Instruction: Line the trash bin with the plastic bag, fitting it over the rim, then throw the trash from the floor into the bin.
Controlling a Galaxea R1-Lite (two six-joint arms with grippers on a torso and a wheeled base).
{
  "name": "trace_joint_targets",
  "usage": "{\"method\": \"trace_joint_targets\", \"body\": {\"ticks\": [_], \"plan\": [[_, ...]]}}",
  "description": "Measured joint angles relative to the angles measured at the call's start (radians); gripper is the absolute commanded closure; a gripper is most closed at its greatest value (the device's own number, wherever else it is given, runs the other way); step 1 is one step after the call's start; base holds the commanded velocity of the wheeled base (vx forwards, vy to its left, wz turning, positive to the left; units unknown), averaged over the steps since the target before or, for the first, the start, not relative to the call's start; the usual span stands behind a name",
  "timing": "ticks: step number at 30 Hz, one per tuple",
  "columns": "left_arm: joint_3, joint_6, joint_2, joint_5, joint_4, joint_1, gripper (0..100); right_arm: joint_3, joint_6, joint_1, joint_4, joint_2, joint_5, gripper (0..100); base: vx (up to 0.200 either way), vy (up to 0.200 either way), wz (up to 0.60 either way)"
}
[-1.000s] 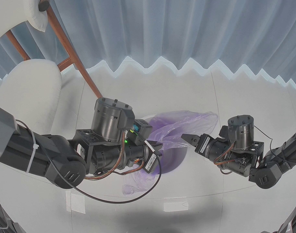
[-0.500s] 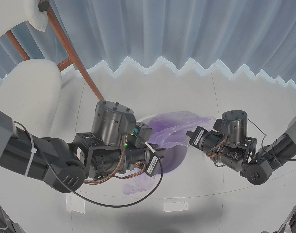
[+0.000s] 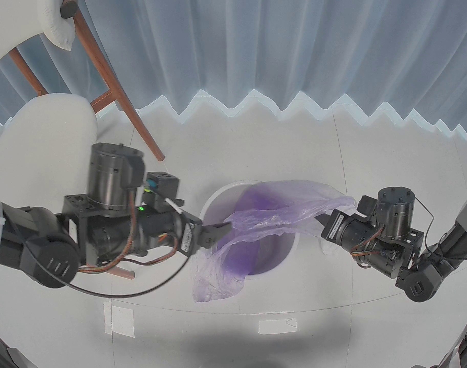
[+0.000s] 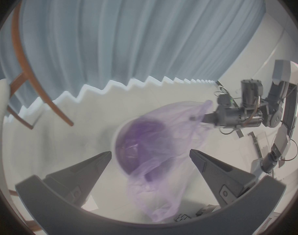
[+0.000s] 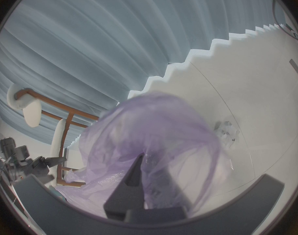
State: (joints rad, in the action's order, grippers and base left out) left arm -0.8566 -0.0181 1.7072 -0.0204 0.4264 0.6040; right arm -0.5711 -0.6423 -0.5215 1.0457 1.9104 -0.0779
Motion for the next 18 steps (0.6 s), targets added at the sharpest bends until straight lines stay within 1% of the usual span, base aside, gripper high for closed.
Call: {"method": "trace_joint_targets", "body": {"ticks": [3, 7, 12, 18], "plan": [[0.062, 0.0, -0.041, -0.002, 0.002, -0.055, 0, 0.055, 0.029, 0.022, 0.063, -0.006, 0.04, 100, 0.0, 0.0, 0.0], [0.127, 0.0, -0.069, -0.033, 0.006, -0.088, 0, 0.092, 0.05, 0.035, 0.094, -0.012, 0.057, 100, 0.0, 0.0, 0.0], [0.162, 0.0, -0.054, -0.066, 0.019, -0.101, 0, 0.103, 0.053, 0.04, 0.098, -0.019, 0.06, 100, 0.0, 0.0, 0.0], [0.171, -0.007, 0.014, -0.108, 0.131, -0.101, 0, 0.099, 0.054, 0.04, 0.098, -0.029, 0.06, 100, 0.0, 0.0, 0.0]]}}
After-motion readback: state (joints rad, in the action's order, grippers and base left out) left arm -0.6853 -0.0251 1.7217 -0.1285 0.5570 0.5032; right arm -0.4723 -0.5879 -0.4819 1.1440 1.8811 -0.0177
